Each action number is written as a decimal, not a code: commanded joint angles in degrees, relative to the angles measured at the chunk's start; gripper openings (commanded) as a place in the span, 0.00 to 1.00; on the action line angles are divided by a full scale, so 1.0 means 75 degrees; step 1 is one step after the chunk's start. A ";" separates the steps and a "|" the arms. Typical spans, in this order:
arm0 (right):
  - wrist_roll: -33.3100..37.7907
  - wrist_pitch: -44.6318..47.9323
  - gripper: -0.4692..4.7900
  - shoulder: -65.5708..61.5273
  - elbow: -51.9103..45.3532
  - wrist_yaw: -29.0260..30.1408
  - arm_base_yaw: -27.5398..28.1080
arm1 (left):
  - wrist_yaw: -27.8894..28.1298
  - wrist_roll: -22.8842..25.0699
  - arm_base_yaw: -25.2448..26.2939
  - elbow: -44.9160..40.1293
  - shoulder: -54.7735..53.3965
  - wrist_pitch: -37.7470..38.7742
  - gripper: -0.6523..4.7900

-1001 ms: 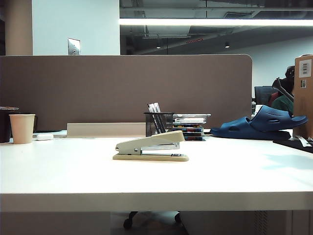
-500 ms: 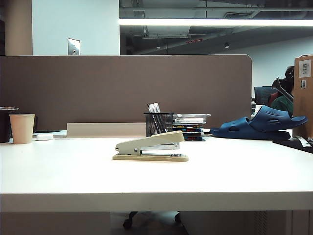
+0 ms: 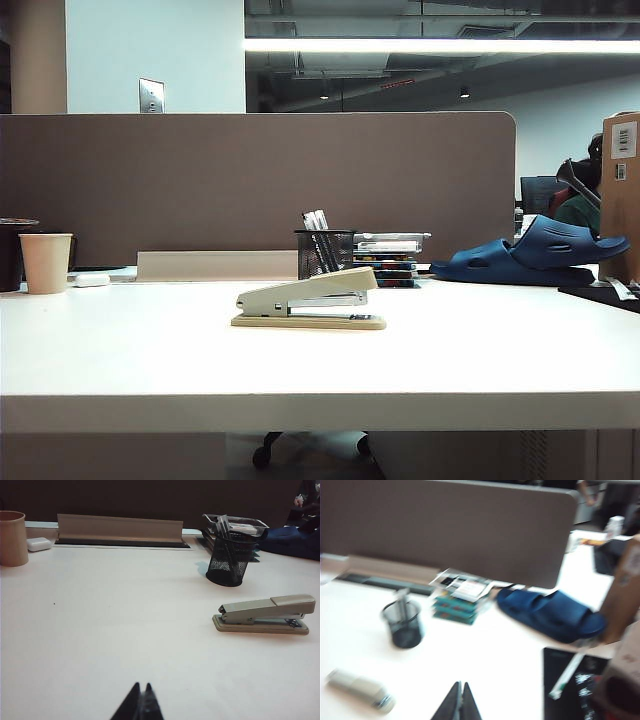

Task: Press the stapler down.

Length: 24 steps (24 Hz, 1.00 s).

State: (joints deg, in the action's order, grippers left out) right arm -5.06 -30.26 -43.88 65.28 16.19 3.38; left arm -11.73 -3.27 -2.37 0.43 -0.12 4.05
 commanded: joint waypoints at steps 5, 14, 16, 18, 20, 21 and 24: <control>0.0076 0.0207 0.07 0.0784 -0.0898 0.0000 -0.0393 | 0.0017 0.0029 0.0000 0.0015 0.0000 -0.0134 0.11; 0.0318 0.1670 0.07 0.2672 -0.3203 -0.0195 -0.0393 | 0.0079 0.0032 0.0000 0.0012 0.0000 -0.0539 0.11; 0.0469 0.1915 0.07 0.3107 -0.3736 -0.0326 -0.0393 | 0.0087 0.0035 0.0000 0.0012 0.0000 -0.0621 0.11; 0.0472 0.2151 0.07 0.3780 -0.4543 -0.0557 -0.0393 | 0.0291 0.0041 0.0000 0.0012 0.0000 -0.0755 0.11; 0.0472 0.2331 0.07 0.4100 -0.4957 -0.0638 -0.0393 | 0.0420 0.0207 0.0000 0.0009 0.0000 -0.0892 0.11; 0.0472 0.2480 0.07 0.4252 -0.5176 -0.0635 -0.0393 | 0.0423 0.0344 -0.0003 0.0009 0.0000 -0.0962 0.11; 0.0472 0.2876 0.07 0.4610 -0.5671 -0.0635 -0.0393 | 0.0417 0.0609 -0.0003 0.0009 0.0000 -0.1137 0.11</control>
State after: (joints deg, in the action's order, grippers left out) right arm -1.74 -12.05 -10.02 23.53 11.62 0.49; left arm -8.75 -0.12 -2.37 0.40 -0.12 -2.85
